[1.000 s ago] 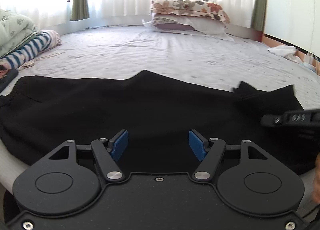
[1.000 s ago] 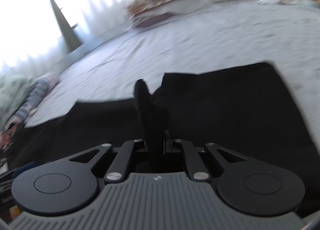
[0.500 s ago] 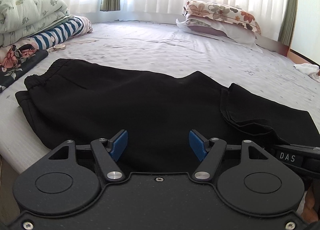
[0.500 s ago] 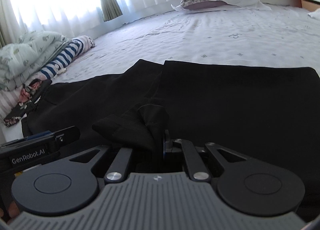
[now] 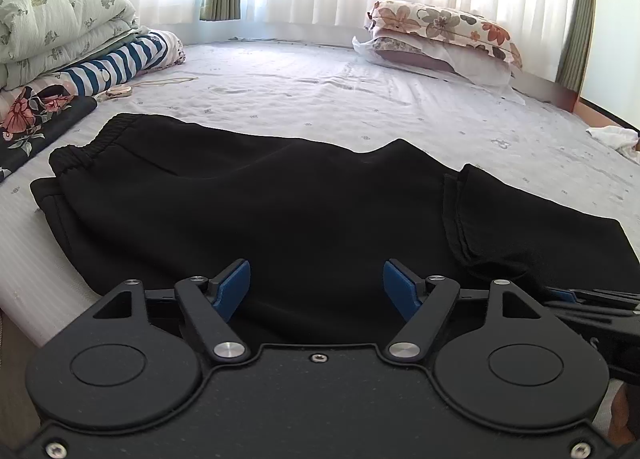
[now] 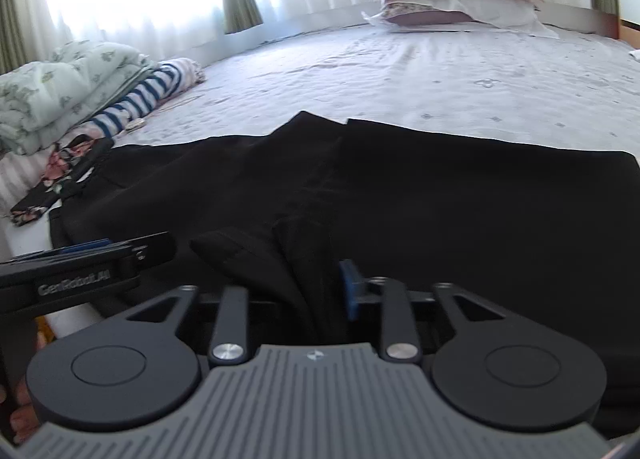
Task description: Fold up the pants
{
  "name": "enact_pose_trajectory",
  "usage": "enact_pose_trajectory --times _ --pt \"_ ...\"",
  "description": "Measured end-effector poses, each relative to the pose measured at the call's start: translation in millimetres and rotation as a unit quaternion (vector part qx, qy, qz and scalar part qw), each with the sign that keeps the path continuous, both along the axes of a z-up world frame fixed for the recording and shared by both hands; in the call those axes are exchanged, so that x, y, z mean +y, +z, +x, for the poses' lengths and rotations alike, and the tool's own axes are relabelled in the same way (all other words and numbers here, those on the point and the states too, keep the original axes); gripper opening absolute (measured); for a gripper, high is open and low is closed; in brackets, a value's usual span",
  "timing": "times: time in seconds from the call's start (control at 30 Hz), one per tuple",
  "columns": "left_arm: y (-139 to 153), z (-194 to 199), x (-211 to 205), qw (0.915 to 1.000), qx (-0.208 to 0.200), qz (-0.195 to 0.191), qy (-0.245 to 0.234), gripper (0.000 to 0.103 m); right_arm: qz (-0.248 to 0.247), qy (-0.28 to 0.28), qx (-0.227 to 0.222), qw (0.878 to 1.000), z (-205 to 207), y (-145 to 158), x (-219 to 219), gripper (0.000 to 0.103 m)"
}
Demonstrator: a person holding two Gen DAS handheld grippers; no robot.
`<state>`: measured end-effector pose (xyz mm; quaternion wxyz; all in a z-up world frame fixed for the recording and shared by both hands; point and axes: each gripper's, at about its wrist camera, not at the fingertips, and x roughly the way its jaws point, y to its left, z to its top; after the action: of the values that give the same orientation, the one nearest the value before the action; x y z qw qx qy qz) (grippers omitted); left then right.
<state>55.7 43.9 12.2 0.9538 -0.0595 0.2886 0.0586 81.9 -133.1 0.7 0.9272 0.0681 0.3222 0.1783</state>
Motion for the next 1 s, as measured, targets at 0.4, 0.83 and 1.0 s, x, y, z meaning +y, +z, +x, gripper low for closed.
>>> enact_pose_trajectory --times 0.4,0.83,1.0 --pt "2.1 -4.0 17.3 0.9998 -0.006 -0.007 0.015 0.081 -0.062 0.095 -0.030 0.993 -49.2 1.8 15.9 0.099" --pt "3.7 -2.8 15.3 0.9999 0.000 0.000 0.014 0.085 0.024 -0.005 -0.079 0.997 -78.2 20.9 -39.7 0.103" --pt "7.5 0.2 37.4 0.9988 0.001 0.003 0.048 0.088 0.073 -0.093 -0.104 0.987 -64.4 21.4 -56.5 0.103"
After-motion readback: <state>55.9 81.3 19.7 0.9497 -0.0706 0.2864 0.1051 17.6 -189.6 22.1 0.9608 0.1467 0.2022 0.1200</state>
